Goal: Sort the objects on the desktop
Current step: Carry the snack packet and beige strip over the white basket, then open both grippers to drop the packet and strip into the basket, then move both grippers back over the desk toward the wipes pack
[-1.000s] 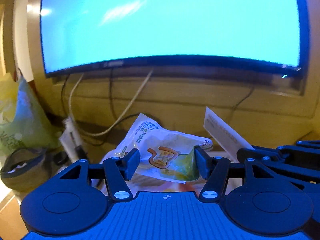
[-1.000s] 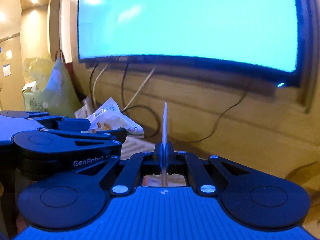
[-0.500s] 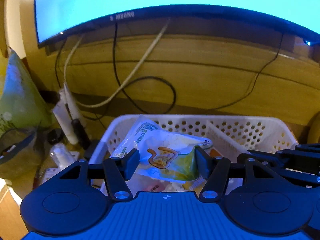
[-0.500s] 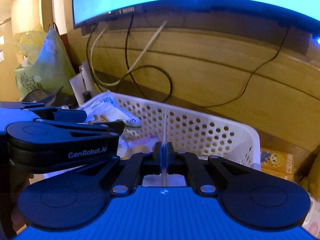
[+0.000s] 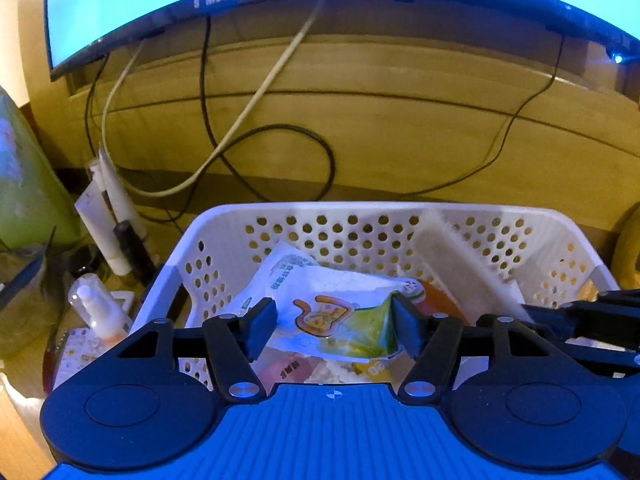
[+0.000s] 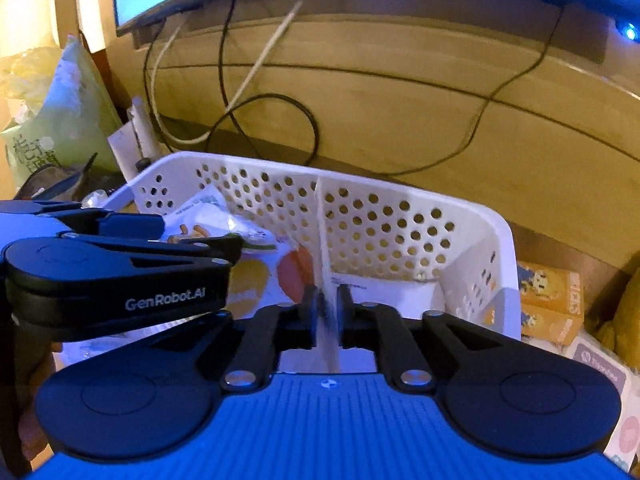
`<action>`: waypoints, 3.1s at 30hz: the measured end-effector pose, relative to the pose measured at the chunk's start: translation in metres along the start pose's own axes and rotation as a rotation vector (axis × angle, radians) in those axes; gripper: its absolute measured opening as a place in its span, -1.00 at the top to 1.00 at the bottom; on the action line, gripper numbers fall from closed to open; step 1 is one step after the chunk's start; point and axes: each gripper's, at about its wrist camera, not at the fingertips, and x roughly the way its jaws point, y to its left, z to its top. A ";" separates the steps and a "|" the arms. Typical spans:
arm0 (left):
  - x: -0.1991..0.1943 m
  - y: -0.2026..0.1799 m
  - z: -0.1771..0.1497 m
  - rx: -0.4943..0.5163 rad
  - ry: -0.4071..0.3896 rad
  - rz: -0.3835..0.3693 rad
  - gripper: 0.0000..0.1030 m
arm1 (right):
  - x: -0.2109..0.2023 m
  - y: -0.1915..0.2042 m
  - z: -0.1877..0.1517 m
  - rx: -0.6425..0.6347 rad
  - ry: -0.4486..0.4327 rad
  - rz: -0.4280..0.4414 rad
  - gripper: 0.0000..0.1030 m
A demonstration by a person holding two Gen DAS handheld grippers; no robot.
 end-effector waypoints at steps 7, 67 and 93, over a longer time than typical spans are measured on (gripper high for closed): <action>-0.014 0.003 0.004 -0.007 -0.066 0.011 -0.92 | -0.007 -0.004 0.001 0.039 -0.029 -0.015 -0.61; 0.060 -0.269 -0.077 0.262 0.027 -0.280 -1.00 | -0.081 -0.286 -0.168 0.371 -0.052 -0.142 -0.86; 0.070 -0.294 -0.096 0.384 0.031 -0.512 -1.00 | -0.051 -0.275 -0.161 0.343 -0.089 -0.085 -0.84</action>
